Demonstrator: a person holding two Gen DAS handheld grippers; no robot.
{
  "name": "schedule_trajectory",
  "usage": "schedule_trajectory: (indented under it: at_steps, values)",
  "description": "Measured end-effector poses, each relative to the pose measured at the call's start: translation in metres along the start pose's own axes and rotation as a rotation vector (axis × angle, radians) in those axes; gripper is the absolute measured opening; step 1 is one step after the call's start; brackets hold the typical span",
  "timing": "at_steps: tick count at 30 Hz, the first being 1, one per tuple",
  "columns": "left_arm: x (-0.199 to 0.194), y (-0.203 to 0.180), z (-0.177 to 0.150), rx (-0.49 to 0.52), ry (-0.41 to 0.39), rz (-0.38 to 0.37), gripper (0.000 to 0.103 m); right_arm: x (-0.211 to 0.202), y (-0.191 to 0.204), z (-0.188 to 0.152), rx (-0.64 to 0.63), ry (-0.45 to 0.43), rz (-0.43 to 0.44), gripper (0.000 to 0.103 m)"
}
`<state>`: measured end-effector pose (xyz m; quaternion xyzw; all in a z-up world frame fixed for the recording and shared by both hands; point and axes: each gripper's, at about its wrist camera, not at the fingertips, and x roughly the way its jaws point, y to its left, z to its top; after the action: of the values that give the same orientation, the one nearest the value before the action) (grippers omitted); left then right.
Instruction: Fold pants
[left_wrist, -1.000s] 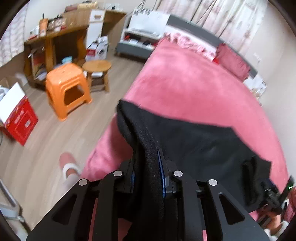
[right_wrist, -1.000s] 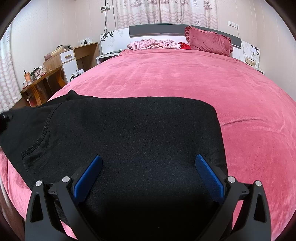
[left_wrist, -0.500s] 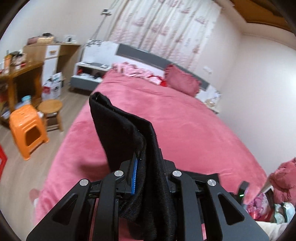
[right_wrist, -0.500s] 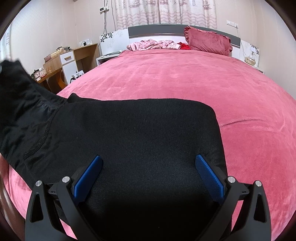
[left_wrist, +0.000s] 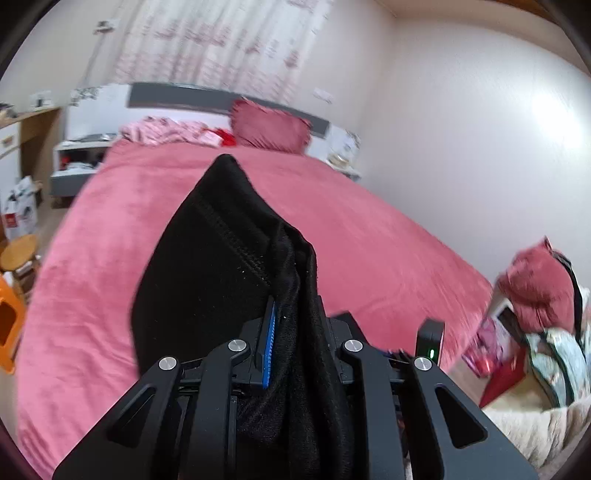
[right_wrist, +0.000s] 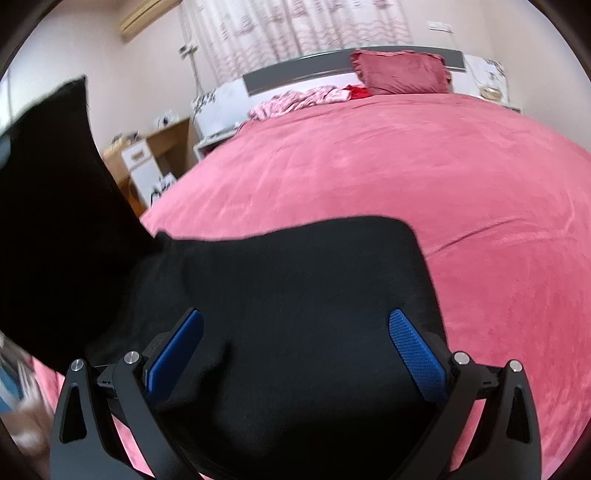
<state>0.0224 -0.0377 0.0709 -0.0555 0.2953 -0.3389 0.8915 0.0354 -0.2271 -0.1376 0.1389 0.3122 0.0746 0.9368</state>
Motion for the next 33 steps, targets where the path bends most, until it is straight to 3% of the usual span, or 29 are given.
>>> schedule_trajectory:
  at_steps: [5, 9, 11, 14, 16, 19, 22, 26, 28, 29, 30, 31, 33]
  values:
    - [0.059, -0.019, -0.027, 0.039, 0.134, -0.047, 0.018, -0.01, -0.009, 0.008, 0.113, -0.002, 0.024, 0.101]
    - [0.098, -0.024, -0.059, 0.078, 0.26, -0.045, 0.039, -0.019, -0.008, 0.015, 0.16, 0.001, 0.052, 0.101]
    - [0.093, -0.015, -0.064, 0.035, 0.262, -0.091, 0.051, -0.025, -0.008, 0.019, 0.183, -0.003, 0.09, 0.101]
    - [0.065, 0.001, -0.063, -0.04, 0.153, -0.126, 0.069, -0.026, -0.004, 0.023, 0.226, 0.037, 0.217, 0.098]
    - [0.046, 0.019, -0.059, -0.09, 0.079, -0.087, 0.07, -0.021, 0.002, 0.022, 0.258, 0.097, 0.303, 0.087]
    - [0.022, 0.06, -0.061, -0.196, -0.005, 0.044, 0.07, -0.007, 0.015, 0.015, 0.266, 0.221, 0.318, 0.072]
    - [0.007, 0.1, -0.071, -0.295, -0.038, 0.179, 0.07, 0.0, 0.026, 0.009, 0.242, 0.281, 0.301, 0.068]
    - [-0.001, 0.141, -0.095, -0.356, -0.022, 0.325, 0.07, 0.004, 0.032, 0.006, 0.261, 0.32, 0.315, 0.061]
    - [0.002, 0.148, -0.106, -0.36, 0.009, 0.343, 0.07, 0.008, 0.038, 0.0, 0.292, 0.352, 0.346, 0.056]
    - [0.008, 0.152, -0.108, -0.358, 0.036, 0.349, 0.07, 0.009, 0.042, -0.002, 0.286, 0.36, 0.349, 0.042]
    - [0.015, 0.153, -0.113, -0.349, 0.072, 0.344, 0.07, 0.01, 0.045, -0.003, 0.276, 0.367, 0.348, 0.034]
    - [0.017, 0.153, -0.116, -0.341, 0.092, 0.345, 0.07, 0.009, 0.048, -0.001, 0.27, 0.369, 0.346, 0.013]
    - [0.02, 0.145, -0.115, -0.314, 0.101, 0.334, 0.07, 0.0, 0.045, 0.005, 0.305, 0.35, 0.394, 0.013]
